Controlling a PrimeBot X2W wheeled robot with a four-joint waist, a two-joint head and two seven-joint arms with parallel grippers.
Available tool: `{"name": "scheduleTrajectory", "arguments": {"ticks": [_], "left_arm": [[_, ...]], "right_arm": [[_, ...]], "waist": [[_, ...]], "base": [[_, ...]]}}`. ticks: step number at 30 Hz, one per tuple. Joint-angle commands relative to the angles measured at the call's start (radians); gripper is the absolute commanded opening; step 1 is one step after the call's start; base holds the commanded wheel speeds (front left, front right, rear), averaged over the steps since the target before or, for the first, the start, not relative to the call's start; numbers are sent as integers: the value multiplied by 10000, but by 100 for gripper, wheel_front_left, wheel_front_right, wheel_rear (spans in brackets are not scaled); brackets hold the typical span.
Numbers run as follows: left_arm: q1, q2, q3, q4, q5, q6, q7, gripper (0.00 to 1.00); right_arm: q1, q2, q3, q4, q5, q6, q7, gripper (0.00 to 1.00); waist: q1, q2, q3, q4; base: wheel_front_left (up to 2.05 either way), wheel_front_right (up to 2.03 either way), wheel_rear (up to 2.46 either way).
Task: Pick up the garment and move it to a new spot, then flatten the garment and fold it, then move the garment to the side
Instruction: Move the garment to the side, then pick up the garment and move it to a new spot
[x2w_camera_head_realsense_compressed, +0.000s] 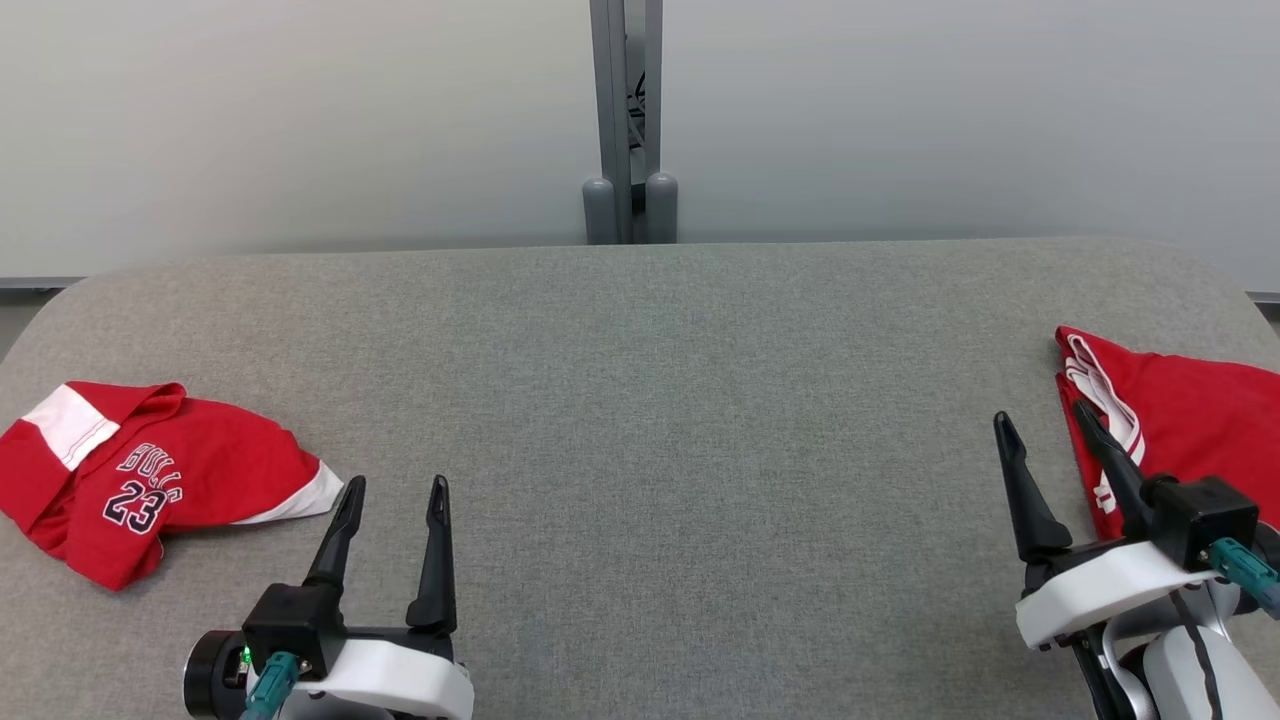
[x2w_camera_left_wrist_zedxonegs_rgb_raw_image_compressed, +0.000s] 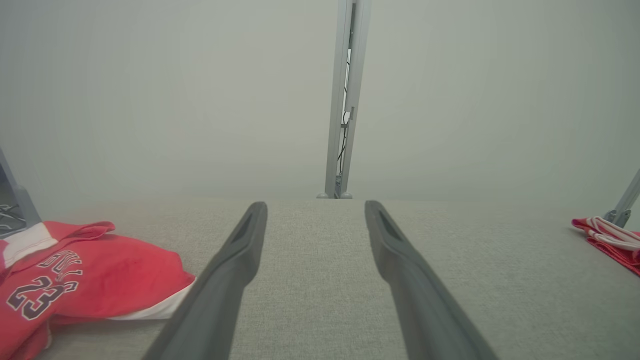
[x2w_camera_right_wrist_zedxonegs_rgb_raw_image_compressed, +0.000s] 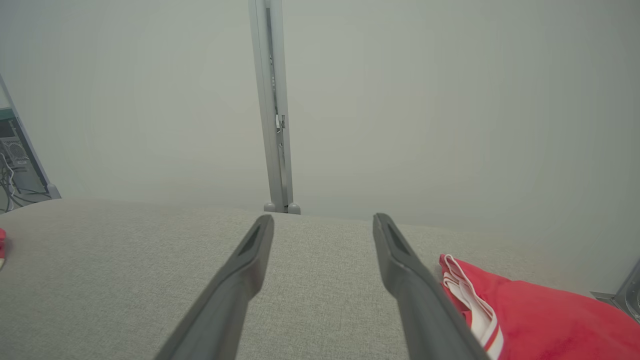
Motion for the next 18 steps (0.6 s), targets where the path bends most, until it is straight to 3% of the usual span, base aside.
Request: {"name": "scheduleTrajectory", "arguments": {"ticks": [1,18], "left_arm": [[105,36,-5,9,77,-62,-30,100],[106,36,-16,-1,177,-131,-30,100]], "right_arm": [[195,-100,18,38,70,-1,-7,100],[388,-43,172,35,268,-1,-6,100]], "waist": [[0,0,-49,-5],[0,0,-142,338]], "base": [[0,0,0],[0,0,0]]}}
